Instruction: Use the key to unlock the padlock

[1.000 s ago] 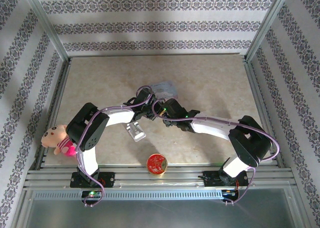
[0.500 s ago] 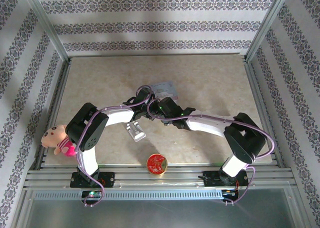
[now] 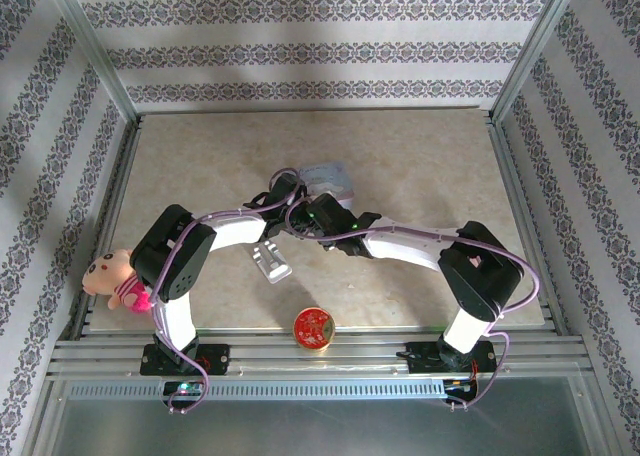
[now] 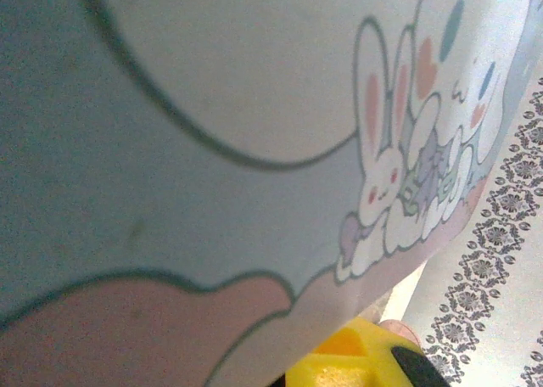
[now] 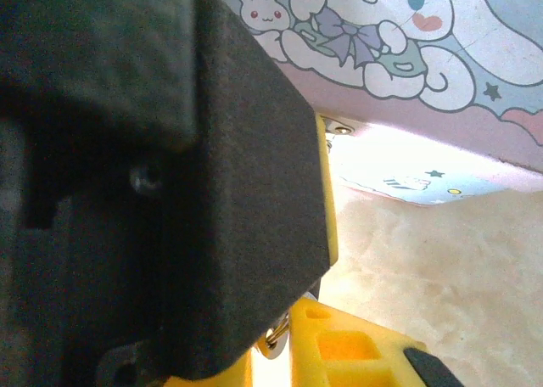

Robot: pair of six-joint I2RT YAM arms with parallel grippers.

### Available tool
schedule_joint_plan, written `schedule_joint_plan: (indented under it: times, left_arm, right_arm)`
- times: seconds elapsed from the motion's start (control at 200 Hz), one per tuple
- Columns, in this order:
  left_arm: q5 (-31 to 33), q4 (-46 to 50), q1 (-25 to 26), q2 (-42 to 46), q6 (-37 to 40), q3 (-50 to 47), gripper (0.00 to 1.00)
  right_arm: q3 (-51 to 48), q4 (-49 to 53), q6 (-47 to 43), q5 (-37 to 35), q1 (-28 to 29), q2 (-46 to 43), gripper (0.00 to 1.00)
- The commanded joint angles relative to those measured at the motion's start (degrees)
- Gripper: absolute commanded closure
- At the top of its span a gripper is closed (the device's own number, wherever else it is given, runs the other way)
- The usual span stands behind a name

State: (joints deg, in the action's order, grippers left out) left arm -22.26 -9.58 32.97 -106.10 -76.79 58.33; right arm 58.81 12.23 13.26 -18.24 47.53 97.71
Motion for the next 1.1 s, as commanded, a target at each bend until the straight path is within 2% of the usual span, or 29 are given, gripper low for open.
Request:
schedule_joint_plan:
  times: [0.0, 0.255, 0.515, 0.755, 1.094]
  left_arm:
    - [-4.11, 7.04, 0.49, -0.51, -3.06, -0.41, 0.94]
    - [-5.21, 6.6, 0.42, -0.46, -3.54, -0.41, 0.94]
    - [-6.54, 7.41, 0.17, 0.35, -3.45, -0.58, 0.94]
    - [-5.56, 10.79, 0.16, 1.98, -2.5, -1.02, 0.95]
    - [-5.34, 13.07, 0.16, 2.72, -1.89, -1.5, 0.95]
  right_arm:
    - [1.52, -0.41, -1.66, -4.35, 0.45, 2.78, 0.84]
    - [-0.26, -2.57, -2.67, -6.35, 0.46, 3.13, 0.82]
    - [-9.53, -14.1, -8.35, -3.49, 0.28, -1.14, 0.79]
    - [-15.27, -16.8, -12.79, -1.42, 0.37, -9.07, 0.72]
    - [-25.05, -19.24, -14.85, 0.09, 0.71, -22.85, 0.74]
